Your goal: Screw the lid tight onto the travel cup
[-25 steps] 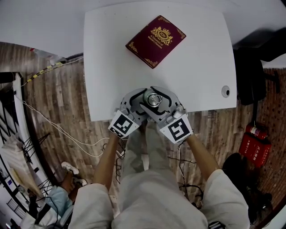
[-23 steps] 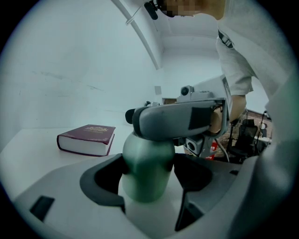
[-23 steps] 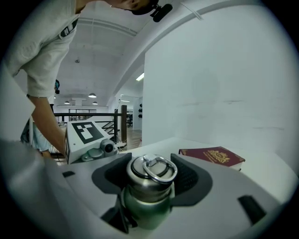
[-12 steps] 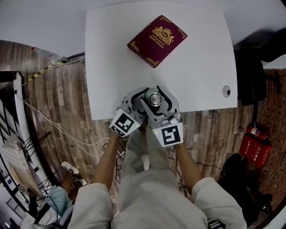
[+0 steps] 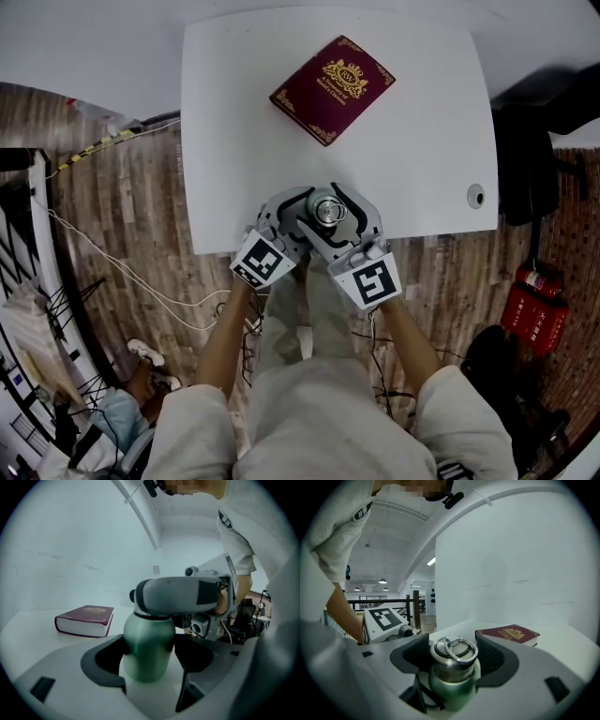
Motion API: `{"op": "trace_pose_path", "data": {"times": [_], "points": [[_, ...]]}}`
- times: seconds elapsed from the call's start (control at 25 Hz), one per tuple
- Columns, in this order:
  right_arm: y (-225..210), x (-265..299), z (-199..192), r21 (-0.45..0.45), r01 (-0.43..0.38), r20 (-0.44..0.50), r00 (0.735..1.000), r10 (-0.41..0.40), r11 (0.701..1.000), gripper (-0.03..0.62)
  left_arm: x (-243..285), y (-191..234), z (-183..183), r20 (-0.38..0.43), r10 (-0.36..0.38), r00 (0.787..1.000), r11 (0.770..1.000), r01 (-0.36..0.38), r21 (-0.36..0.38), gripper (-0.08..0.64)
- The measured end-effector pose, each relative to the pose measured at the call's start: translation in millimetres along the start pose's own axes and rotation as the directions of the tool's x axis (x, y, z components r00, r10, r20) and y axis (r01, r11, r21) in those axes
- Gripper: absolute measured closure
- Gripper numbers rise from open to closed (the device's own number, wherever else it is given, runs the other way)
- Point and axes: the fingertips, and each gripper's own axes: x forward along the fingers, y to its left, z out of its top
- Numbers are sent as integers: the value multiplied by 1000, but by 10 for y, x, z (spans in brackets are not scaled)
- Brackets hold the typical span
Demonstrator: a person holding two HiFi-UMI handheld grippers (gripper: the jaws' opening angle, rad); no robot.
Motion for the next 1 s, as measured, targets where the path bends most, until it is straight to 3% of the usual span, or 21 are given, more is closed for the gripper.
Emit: {"op": "trace_pose_path", "data": {"times": [0.24,0.44,0.6,0.72,1.0], "points": [[49,-31,2,-90,-199,-70,979,193,976,294,-14,-6,4,-2,-4,1000,1000,4,6,225],[122,-39,-16,-117,-367,-147,925,350,923,295,-8,1,3,-3,-6,1000,1000,6,9,225],[170,-23,-74,-144,-457,-209,881,425,877,306,-5,0,-1,-4,-10,1000,1000,10,10,225],[192,-23,-73,-157,-466,-212,877,431,871,333,-11,5,3,-3,-10,1000,1000,10,14,225],[134,-7,-39,-130,-362,-147,928,343,923,336,-13,12,19,1,4,1000,1000,-4,5,225]]}}
